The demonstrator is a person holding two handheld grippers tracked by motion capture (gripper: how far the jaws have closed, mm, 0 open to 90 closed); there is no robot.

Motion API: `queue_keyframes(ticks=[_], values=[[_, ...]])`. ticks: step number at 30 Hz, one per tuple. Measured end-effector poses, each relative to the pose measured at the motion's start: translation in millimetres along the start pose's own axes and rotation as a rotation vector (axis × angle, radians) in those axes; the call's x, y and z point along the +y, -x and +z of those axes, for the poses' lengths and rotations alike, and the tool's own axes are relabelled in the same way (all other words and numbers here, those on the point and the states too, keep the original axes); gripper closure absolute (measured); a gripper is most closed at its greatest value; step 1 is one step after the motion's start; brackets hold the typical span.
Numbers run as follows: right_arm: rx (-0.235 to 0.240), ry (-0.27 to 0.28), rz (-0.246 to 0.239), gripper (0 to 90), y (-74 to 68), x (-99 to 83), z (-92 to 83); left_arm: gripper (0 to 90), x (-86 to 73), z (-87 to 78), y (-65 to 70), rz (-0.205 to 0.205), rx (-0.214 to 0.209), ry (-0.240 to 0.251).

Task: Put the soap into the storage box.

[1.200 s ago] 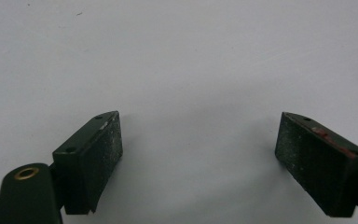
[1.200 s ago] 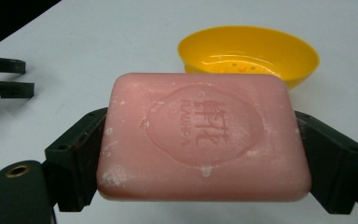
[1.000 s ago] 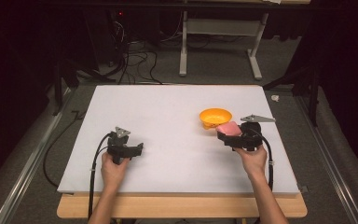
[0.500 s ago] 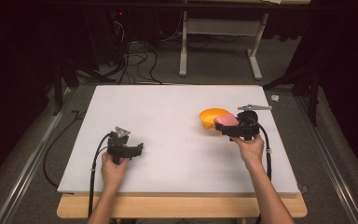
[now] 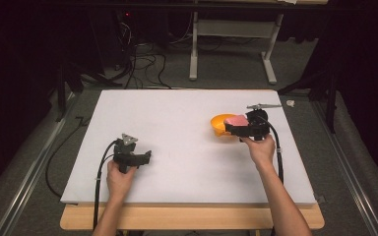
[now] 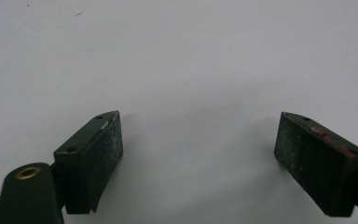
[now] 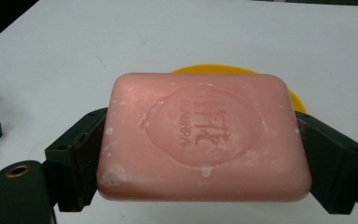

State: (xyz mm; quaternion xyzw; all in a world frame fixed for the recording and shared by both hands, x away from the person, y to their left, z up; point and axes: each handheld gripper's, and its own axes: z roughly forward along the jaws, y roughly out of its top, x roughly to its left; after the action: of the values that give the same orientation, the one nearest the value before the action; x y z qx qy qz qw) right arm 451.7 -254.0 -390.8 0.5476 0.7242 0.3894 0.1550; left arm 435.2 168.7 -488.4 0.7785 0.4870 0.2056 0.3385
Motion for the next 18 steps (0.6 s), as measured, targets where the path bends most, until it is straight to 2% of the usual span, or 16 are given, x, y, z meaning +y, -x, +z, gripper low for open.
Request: queue_keyframes(ticks=[11, 18], values=[[-0.034, -0.043, 0.017, 13.7, 0.7, 13.8, 19.0, 15.9, 0.0, 0.0, 0.0, -0.001, 0.0, 0.0], [-0.036, -0.073, 0.042, 13.7, 2.3, 18.3, 33.6, 15.9, -0.1, 0.3, 0.1, -0.001, 0.002, 0.004]])
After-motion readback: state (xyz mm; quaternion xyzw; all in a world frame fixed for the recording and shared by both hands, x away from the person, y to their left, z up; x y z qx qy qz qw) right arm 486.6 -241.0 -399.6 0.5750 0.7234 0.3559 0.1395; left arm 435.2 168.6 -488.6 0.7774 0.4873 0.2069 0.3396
